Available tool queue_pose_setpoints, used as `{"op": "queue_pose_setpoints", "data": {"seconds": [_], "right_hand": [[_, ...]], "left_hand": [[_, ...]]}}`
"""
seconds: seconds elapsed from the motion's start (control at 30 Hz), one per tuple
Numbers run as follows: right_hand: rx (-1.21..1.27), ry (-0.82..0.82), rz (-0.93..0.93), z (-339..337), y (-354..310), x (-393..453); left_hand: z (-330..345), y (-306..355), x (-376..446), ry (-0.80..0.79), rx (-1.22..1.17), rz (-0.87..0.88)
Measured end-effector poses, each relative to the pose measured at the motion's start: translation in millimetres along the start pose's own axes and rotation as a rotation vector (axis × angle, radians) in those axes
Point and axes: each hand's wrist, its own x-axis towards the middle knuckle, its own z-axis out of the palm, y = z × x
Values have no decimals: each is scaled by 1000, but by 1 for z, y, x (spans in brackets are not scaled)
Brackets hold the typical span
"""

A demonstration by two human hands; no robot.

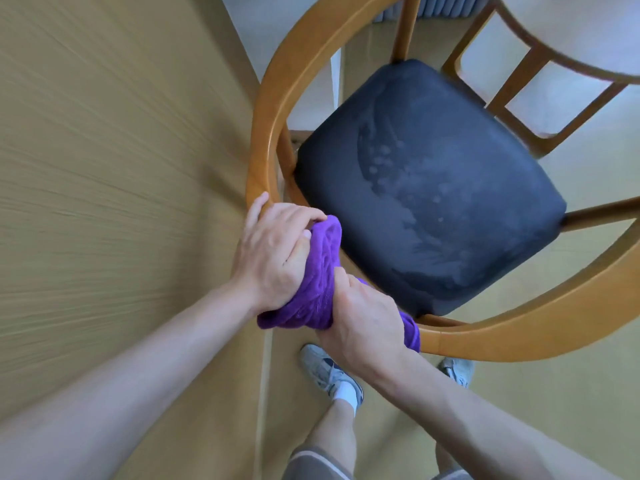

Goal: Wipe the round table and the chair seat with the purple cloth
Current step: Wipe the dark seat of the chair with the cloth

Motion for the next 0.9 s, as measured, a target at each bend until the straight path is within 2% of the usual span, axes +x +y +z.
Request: {"op": "queue_pose_setpoints", "data": {"seconds": [0.13, 0.27, 0.37, 0.43, 0.53, 0.63, 0.7, 0.8, 0.9], "right_hand": [[111, -58, -32, -14, 1, 5], [123, -46, -49, -16, 3, 3], [95, -1, -35, -8, 2, 1], [71, 37, -35, -4, 2, 0], [27, 125, -9, 3, 1, -3], [58, 190, 56, 6, -1, -7], [79, 213, 64, 4, -5, -8], [112, 154, 13, -2, -21, 9], [164, 41, -36, -9, -39, 39]], "left_hand": [[-10, 5, -1, -20, -186, -28], [-24, 5, 3, -137, -347, -59], [-28, 2, 1, -166, -306, -46], [-24, -2, -6, -116, -230, -11], [-13, -11, -16, 42, -186, -5], [-13, -25, -14, 212, -154, -112], [-14, -32, -3, 267, -135, -176], [-18, -43, 22, 293, -124, -254], [-27, -50, 40, 361, -107, -433]]}}
